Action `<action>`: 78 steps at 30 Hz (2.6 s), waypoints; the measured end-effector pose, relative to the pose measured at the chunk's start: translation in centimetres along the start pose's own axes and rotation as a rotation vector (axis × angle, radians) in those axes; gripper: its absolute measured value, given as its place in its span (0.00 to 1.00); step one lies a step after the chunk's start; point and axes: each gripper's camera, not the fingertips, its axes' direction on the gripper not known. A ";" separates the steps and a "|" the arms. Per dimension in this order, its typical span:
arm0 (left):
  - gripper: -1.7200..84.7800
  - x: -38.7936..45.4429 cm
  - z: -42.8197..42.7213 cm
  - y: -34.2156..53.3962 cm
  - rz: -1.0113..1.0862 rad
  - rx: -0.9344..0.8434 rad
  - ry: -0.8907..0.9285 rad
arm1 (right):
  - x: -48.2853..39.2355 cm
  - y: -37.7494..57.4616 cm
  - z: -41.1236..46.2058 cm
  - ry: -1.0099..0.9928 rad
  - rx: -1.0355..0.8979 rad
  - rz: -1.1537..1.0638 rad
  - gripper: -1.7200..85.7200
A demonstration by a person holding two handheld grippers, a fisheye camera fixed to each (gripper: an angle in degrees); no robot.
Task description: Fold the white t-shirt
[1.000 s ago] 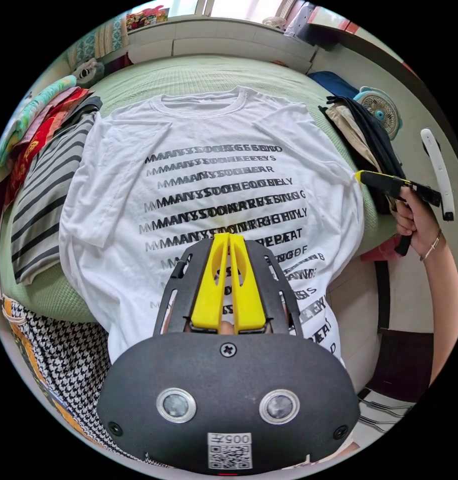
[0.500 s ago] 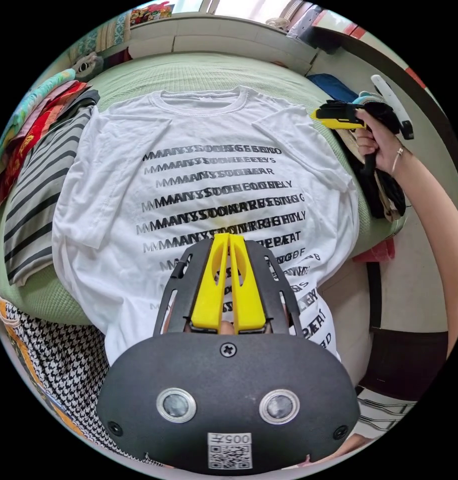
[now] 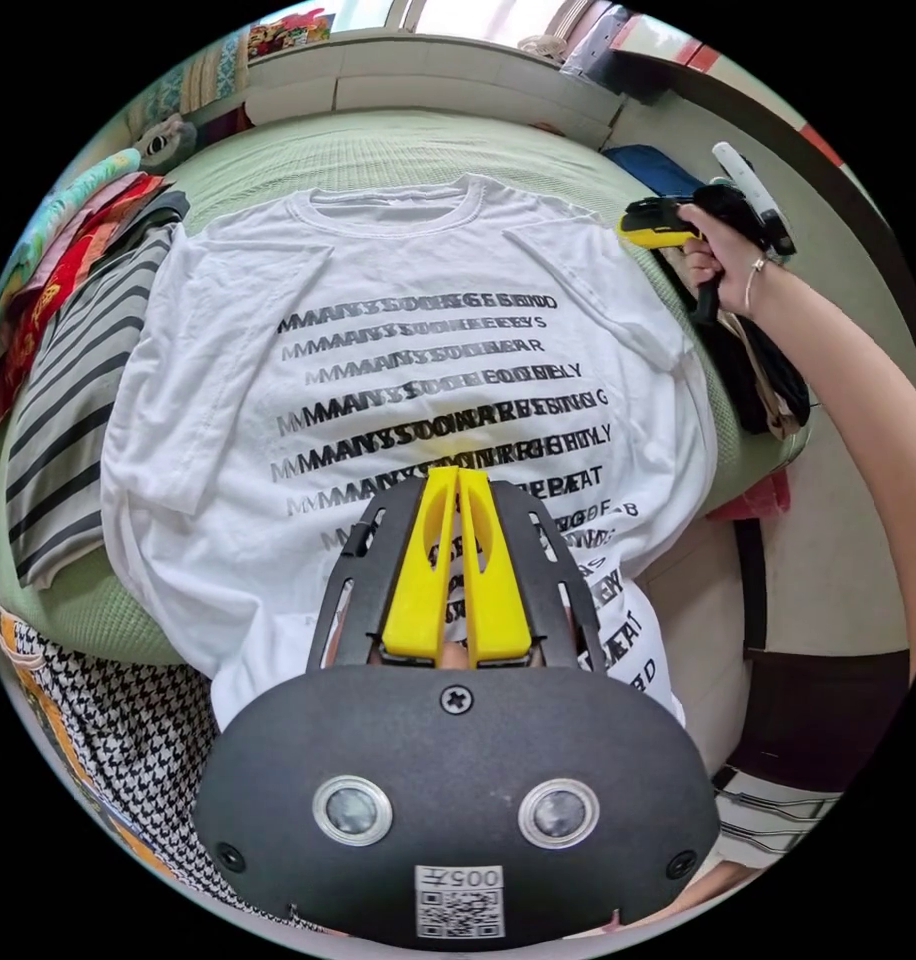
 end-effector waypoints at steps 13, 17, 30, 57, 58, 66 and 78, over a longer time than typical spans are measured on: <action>0.02 -4.5 -4.4 0.7 -0.030 -0.061 0.119 | 0.0 22.1 -9.6 0.018 0.068 -0.361 0.12; 0.04 -6.9 -10.9 4.5 -0.047 0.131 0.122 | 0.5 25.9 -9.3 0.006 0.034 -0.338 0.12; 0.17 -20.2 -15.0 13.8 -0.276 0.220 -0.006 | -0.1 32.2 -8.3 0.037 0.031 -0.253 0.12; 0.03 -21.6 -21.5 7.6 -0.130 0.226 -0.177 | 0.0 28.7 -15.9 0.031 0.198 -0.250 0.00; 0.03 -21.6 -22.0 6.9 -0.127 0.236 -0.193 | -0.5 27.2 -16.5 0.056 0.226 -0.252 0.00; 0.07 -24.6 -23.6 -2.6 -0.226 0.297 -0.168 | -4.1 17.8 -17.2 0.179 0.284 -0.173 0.01; 0.14 -28.0 -18.9 7.5 -0.198 0.174 -0.097 | 2.8 27.1 -13.8 -0.033 0.070 -0.206 0.11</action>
